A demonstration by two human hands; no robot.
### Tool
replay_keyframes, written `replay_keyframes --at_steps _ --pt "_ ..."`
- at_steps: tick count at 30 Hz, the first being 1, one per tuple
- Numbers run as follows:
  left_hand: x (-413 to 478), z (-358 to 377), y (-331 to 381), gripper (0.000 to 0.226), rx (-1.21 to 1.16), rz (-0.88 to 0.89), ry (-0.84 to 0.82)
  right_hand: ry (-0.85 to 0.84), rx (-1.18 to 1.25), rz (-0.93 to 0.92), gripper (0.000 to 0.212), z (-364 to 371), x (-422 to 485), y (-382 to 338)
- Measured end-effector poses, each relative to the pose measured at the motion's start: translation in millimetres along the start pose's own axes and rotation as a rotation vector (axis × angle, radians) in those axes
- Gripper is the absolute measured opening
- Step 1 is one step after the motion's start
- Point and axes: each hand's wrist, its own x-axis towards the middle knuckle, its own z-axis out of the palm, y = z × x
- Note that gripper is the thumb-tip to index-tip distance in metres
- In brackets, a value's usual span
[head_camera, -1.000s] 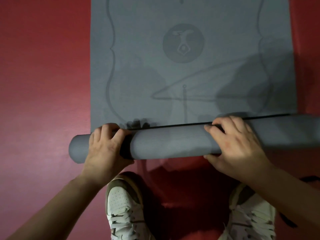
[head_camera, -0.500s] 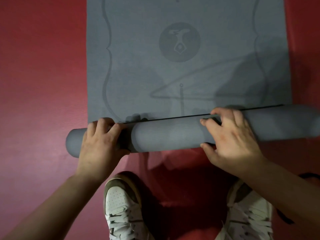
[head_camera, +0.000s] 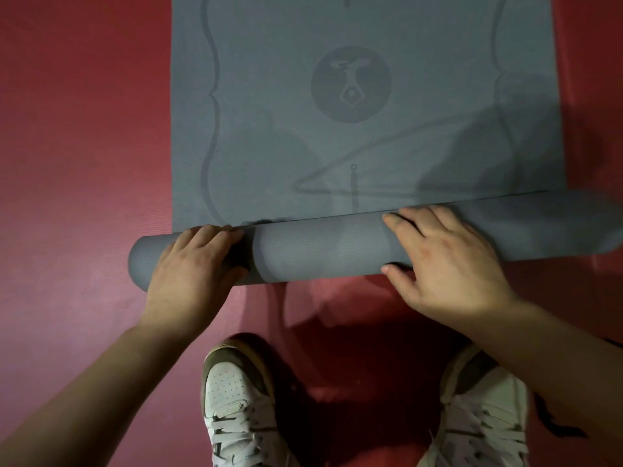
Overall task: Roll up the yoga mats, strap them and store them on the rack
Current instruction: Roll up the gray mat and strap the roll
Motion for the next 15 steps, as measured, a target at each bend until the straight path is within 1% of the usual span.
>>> replay_keyframes --at_steps 2,3,4,5,6,8,10,11,15 --pt "-1 0 -1 0.056 0.031 0.027 -0.032 -0.038 -0.031 -0.001 0.083 1 2 1" --pt "-1 0 -1 0.068 0.058 0.041 -0.067 -0.056 -0.043 -0.001 0.09 1 3 0" --pt "0 1 0 0.085 0.099 0.043 -0.111 -0.07 -0.054 -0.001 0.095 2 4 1" --pt "2 2 1 0.099 0.137 0.035 -0.145 -0.081 -0.061 0.001 0.1 2 6 1" --pt "4 4 2 0.108 0.166 0.023 -0.159 -0.091 -0.068 -0.001 0.102 2 10 2" --pt "9 11 4 0.116 0.215 0.009 -0.155 -0.106 -0.078 -0.013 0.103 0 18 4" --pt "14 17 5 0.114 0.242 0.009 -0.124 -0.102 -0.075 -0.026 0.099 -1 23 6" --pt "16 20 5 0.11 0.245 0.011 -0.1 -0.095 -0.071 -0.032 0.096 -1 24 6" --pt "20 22 1 0.082 0.222 0.035 0.003 -0.078 -0.058 -0.038 0.089 -2 24 5"
